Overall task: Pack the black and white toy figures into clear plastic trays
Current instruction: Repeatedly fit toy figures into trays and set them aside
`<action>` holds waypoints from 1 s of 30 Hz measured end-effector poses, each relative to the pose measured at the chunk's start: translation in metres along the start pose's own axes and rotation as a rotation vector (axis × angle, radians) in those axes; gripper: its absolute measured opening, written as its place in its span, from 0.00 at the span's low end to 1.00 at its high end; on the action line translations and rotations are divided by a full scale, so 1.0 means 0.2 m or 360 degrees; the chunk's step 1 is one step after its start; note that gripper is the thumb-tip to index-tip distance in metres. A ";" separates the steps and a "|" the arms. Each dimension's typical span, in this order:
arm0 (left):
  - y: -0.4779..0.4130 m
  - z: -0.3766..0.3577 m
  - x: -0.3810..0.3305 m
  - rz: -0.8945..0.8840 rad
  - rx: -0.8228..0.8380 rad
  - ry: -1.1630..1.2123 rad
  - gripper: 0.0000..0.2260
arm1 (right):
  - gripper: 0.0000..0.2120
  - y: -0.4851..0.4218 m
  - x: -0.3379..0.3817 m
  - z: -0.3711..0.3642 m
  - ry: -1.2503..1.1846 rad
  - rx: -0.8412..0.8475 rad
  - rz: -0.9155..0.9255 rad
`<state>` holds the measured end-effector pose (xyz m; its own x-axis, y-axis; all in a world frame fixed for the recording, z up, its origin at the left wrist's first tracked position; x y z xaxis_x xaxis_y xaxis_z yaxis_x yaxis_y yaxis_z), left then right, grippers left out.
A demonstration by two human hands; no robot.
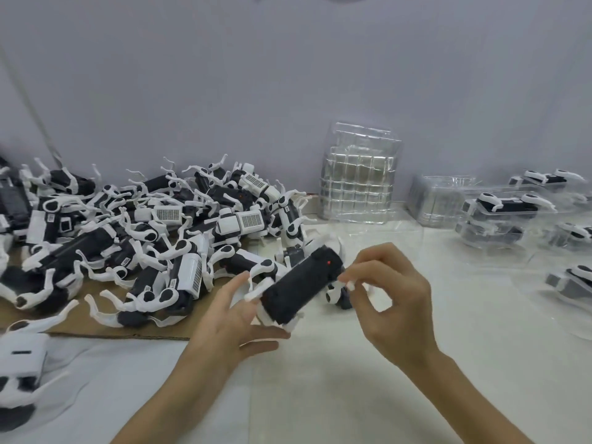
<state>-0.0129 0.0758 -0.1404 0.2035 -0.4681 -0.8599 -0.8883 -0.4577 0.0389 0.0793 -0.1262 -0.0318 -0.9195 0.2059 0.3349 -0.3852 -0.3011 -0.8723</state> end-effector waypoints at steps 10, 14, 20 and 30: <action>0.08 -0.05 -0.14 -0.0439 0.0012 -0.0443 0.12 | 0.05 0.00 -0.02 -0.06 -0.0493 0.0314 -0.0288; 0.08 -0.06 -0.13 -0.0407 0.0062 -0.0491 0.11 | 0.09 0.00 -0.08 -0.11 -0.0714 0.0528 -0.0452; 0.09 -0.10 -0.09 -0.0328 0.0191 -0.0584 0.16 | 0.17 0.03 -0.17 -0.19 -0.0898 0.0929 -0.0756; 0.09 -0.13 0.03 -0.0152 0.0290 -0.0654 0.20 | 0.22 0.26 -0.11 -0.31 -0.0277 0.2033 -0.0548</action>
<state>-0.0174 0.0453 -0.1311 0.1407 -0.0748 -0.9872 -0.9389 -0.3264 -0.1091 0.0847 -0.0895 -0.1072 -0.7221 0.3553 0.5936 -0.3133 -0.9330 0.1772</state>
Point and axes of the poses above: each hand's wrist, its own y-axis away from the middle knuckle, its own z-axis out of the back of the hand, x = y × z, the point moved 9 cm from there along -y, towards the middle knuckle, and after that the axes turned 13 degrees about y, right-handed, at the moved point
